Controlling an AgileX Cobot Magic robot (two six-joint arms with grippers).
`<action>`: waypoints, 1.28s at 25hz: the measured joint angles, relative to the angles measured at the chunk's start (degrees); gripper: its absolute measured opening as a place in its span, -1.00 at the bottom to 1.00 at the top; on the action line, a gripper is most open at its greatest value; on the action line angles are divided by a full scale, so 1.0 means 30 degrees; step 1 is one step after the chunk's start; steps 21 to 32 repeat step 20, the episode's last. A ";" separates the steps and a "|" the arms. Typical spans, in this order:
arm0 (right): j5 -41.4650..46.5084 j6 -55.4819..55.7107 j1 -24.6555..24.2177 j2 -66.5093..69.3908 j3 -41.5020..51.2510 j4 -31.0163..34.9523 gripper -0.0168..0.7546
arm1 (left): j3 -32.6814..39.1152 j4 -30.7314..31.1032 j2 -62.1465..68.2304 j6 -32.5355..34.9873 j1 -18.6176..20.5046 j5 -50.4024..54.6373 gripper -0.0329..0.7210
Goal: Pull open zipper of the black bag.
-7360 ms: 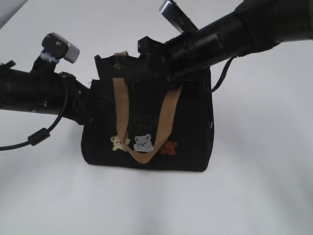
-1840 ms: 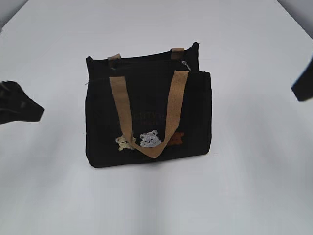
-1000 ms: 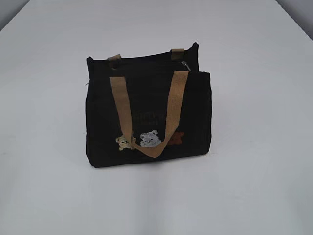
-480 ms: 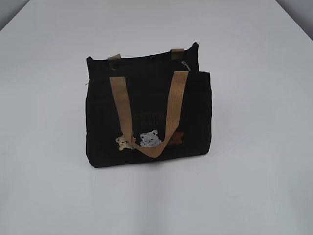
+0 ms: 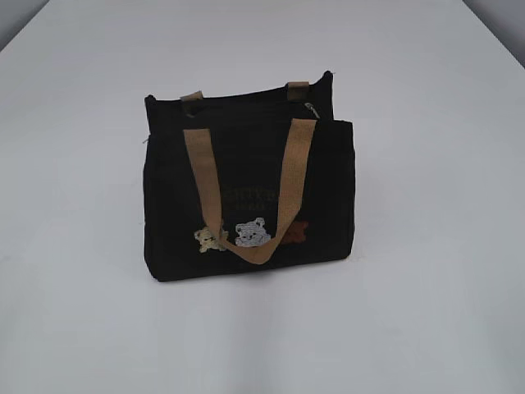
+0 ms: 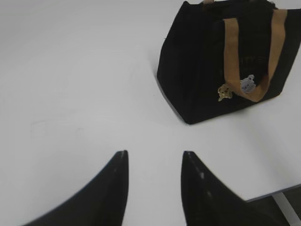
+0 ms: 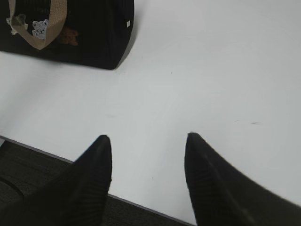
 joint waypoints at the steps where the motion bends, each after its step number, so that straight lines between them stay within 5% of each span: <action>1: 0.0000 0.0000 -0.0056 0.0000 0.0000 0.0000 0.06 | 0.0000 0.0000 0.0000 0.0007 0.0364 0.0000 -0.15; 8: -0.0015 0.0000 -0.2543 0.0000 0.0000 0.0082 0.06 | 0.0000 0.0000 -0.0016 0.0023 0.3790 -0.0021 -0.15; 32: -0.0015 0.0000 -0.2603 0.0000 0.0000 0.0125 0.06 | 0.0000 -0.0035 -0.0016 0.0023 0.3678 -0.0021 -0.21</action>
